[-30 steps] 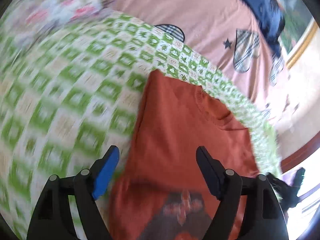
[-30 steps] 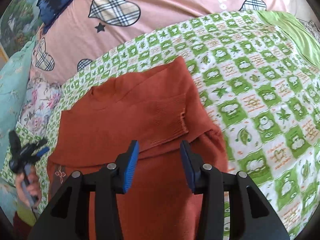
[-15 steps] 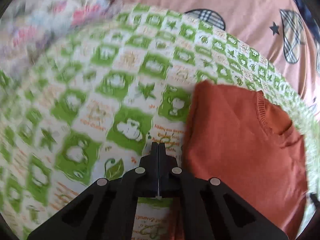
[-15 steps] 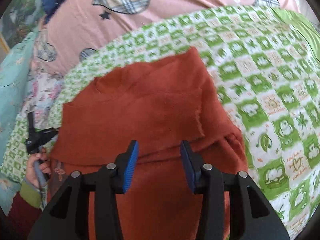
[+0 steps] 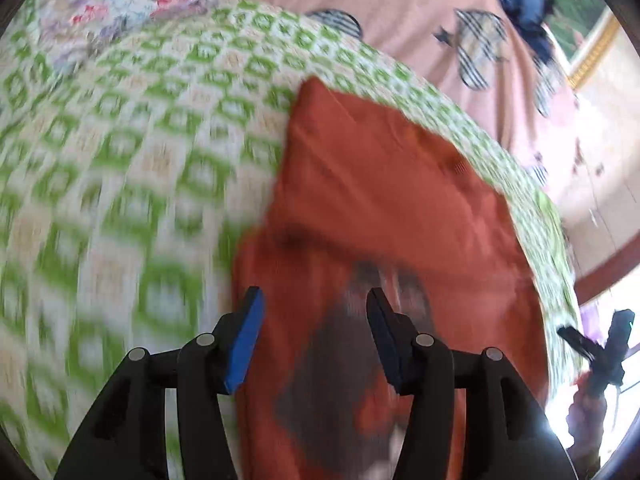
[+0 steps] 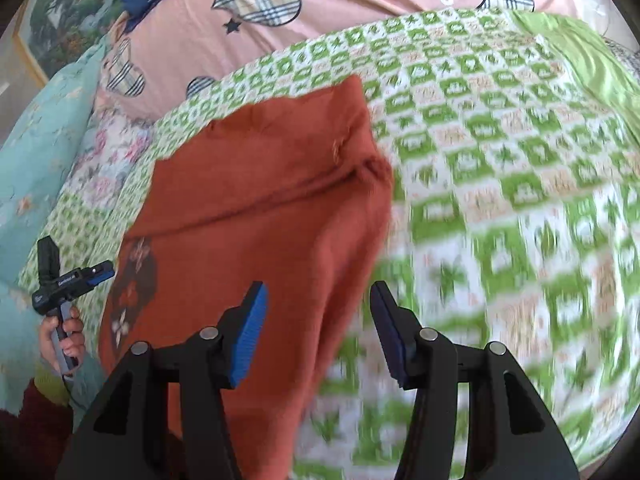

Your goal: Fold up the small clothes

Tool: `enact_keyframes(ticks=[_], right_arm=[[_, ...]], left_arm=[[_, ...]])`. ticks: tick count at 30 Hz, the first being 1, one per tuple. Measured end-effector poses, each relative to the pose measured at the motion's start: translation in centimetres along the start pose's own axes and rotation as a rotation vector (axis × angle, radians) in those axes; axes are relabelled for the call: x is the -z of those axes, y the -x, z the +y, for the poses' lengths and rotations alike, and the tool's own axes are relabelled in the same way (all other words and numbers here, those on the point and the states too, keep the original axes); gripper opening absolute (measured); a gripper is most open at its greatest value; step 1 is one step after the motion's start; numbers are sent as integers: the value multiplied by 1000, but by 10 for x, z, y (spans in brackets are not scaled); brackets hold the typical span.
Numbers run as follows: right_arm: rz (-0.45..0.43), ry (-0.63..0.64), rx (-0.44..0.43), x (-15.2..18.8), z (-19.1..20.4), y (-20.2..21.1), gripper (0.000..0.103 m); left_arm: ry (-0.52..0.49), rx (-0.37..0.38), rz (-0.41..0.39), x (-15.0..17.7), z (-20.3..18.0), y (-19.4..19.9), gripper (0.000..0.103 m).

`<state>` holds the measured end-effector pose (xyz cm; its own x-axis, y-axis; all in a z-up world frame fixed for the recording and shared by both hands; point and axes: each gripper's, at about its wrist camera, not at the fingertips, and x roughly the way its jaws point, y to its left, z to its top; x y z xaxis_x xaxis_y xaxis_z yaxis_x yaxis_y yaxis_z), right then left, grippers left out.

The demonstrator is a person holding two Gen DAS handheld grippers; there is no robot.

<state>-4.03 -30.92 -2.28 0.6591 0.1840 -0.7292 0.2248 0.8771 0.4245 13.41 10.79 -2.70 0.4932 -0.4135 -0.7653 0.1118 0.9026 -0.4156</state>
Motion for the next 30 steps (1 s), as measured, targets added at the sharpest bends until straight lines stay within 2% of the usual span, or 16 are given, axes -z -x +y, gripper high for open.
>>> enact_keyframes(ticks=[3, 5, 7, 8, 9, 13, 15, 19, 22, 23, 24, 25, 27, 28, 29, 30], right_arm=[[23, -23, -73, 30, -12, 9, 55], [24, -59, -88, 39, -21, 8, 55], [3, -127, -104, 43, -35, 6, 50], [1, -146, -104, 43, -39, 4, 42], [12, -152, -84, 41, -42, -2, 38], [33, -81, -57, 36, -27, -18, 38], [51, -7, -18, 34, -10, -27, 40], [63, 79, 42, 36, 14, -36, 40], [87, 80, -12, 44, 18, -37, 40], [92, 86, -21, 48, 20, -36, 36], [94, 93, -33, 51, 21, -34, 8], [108, 73, -74, 53, 18, -33, 5], [89, 36, -72, 53, 9, -21, 5], [65, 25, -61, 52, 4, -10, 4], [36, 8, -52, 49, -4, 4, 4], [2, -13, -41, 46, -13, 20, 4]], left_arm=[[-13, 28, 38, 49, 2, 21, 55], [-20, 35, 53, 75, 2, 32, 55], [-28, 49, 57, 98, 3, 44, 55], [-32, 55, 57, 107, 4, 49, 55], [-38, 61, 57, 115, 4, 55, 55], [-53, 53, 65, 144, 6, 72, 55], [-58, 13, 73, 157, 7, 75, 59], [-41, 8, 100, 174, 7, 70, 61], [-37, 14, 153, 189, 5, 63, 62], [-49, 6, 150, 191, 3, 62, 63], [-73, -5, 149, 194, -1, 61, 65], [-89, -12, 152, 196, -4, 60, 65], [-109, -25, 158, 197, -7, 59, 65], [-116, -26, 162, 195, -9, 58, 64], [-124, -30, 162, 193, -11, 58, 54], [-131, -30, 164, 194, -11, 59, 37]])
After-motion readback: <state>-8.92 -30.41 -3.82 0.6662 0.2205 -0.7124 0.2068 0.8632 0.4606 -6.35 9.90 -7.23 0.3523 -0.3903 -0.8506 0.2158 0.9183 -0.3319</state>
